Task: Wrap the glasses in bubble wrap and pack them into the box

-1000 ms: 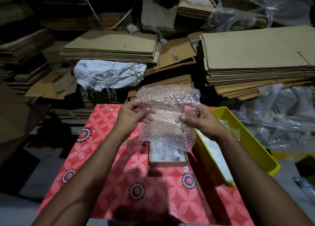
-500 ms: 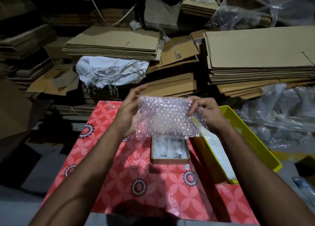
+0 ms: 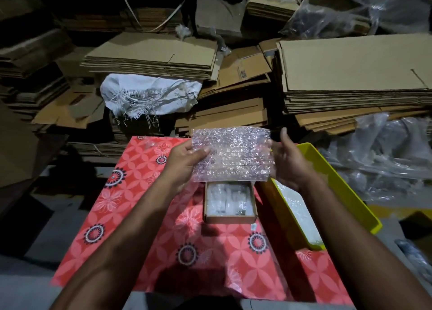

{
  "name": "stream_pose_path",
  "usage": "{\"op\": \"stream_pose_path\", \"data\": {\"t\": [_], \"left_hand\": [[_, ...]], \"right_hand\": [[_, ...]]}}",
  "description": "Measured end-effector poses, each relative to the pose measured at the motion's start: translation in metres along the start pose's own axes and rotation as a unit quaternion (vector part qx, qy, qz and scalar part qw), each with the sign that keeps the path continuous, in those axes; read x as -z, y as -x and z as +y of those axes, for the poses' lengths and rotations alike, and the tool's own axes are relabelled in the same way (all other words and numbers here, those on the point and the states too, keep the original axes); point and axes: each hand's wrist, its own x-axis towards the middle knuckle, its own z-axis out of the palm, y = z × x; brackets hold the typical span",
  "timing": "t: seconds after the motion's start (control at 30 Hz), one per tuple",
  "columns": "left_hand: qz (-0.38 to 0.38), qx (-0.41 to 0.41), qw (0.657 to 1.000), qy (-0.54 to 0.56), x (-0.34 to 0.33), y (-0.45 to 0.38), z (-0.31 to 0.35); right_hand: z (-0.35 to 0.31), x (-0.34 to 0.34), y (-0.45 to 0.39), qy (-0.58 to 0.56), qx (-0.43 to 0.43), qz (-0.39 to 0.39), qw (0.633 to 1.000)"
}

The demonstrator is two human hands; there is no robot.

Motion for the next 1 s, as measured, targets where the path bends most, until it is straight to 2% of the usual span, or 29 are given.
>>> {"op": "stream_pose_path", "data": {"t": [0.1,0.2,0.23,0.33,0.47,0.67,0.77,0.83,0.93,1.0], "left_hand": [[0.004,-0.024,1.000,0.001,0.000,-0.001,-0.004],[0.018,-0.045,0.998,-0.032,0.001,-0.003,-0.009],[0.021,-0.059,0.997,-0.054,0.001,-0.003,-0.009],[0.021,-0.089,0.993,-0.076,0.003,0.000,-0.006],[0.004,-0.089,0.994,-0.068,0.010,0.001,-0.005],[-0.032,-0.088,0.996,0.014,0.011,0.001,-0.011],[-0.025,-0.074,0.995,0.065,0.012,0.003,-0.013],[-0.011,-0.069,0.997,0.022,0.012,0.005,-0.016],[-0.005,-0.048,0.998,-0.048,0.016,0.005,-0.022],[0.028,-0.026,0.998,-0.059,0.018,0.008,-0.023]], "right_hand": [[0.005,0.000,0.006,0.070,-0.030,-0.028,0.997],[0.004,-0.004,0.007,0.185,0.027,-0.017,0.982],[0.005,-0.002,0.007,0.191,0.035,-0.018,0.981],[0.008,0.003,0.006,0.163,0.052,0.006,0.985],[0.010,-0.001,0.009,0.090,0.059,0.023,0.994],[0.016,-0.003,0.008,-0.010,0.068,0.037,0.997],[0.021,-0.001,0.006,-0.032,0.057,0.055,0.996],[0.025,-0.003,0.005,0.023,0.065,0.075,0.995],[0.028,0.001,0.004,0.180,0.110,0.097,0.973],[0.029,0.005,0.006,0.195,0.095,0.090,0.972]]}}
